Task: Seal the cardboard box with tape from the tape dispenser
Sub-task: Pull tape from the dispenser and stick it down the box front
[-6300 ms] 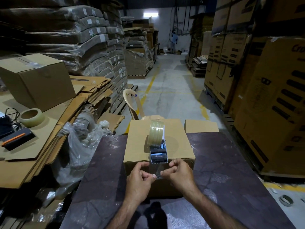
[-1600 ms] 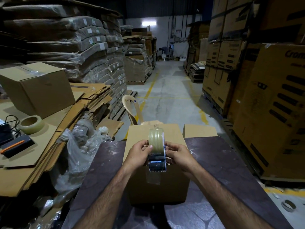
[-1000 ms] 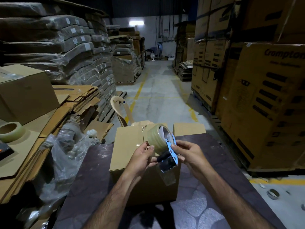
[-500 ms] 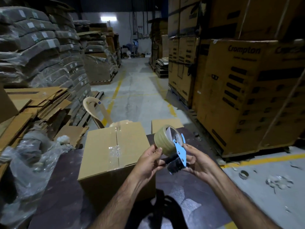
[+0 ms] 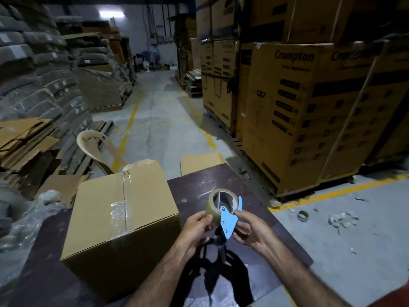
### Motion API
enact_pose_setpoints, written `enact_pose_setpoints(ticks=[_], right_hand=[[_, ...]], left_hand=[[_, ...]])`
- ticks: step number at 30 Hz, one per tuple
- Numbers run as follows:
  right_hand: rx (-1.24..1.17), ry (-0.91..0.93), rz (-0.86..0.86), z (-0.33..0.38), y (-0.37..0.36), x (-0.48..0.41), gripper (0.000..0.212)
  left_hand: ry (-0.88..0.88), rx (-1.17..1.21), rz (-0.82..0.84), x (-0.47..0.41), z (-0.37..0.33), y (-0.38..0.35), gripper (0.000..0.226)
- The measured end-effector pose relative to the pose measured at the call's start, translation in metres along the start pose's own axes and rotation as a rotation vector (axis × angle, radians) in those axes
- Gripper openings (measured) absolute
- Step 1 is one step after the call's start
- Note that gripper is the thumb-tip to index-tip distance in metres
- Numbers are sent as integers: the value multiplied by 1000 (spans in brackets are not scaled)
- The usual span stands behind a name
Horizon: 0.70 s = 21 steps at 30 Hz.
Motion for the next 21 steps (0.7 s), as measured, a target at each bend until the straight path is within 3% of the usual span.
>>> enact_pose_setpoints(ticks=[6, 11, 15, 21], right_hand=[[-11, -56, -80, -37, 14, -9, 14], [-19, -96, -120, -63, 23, -9, 16], [-12, -116, -149, -79, 30, -12, 15], [60, -146, -167, -94, 39, -20, 13]], left_hand=[[110, 52, 70, -24, 35, -4, 34], [219, 50, 47, -40, 63, 3, 33], [269, 58, 67, -56, 82, 8, 15], [364, 28, 25, -70, 109, 4, 30]])
Point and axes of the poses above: each hand's wrist, its own x-axis away from the middle knuckle, its own y-axis out of the back of the hand, z = x × y, the point moved 7 cm from there along -x, towards the middle knuckle, and after that the axes turned 13 degrees about y, right-handed, at the moved point
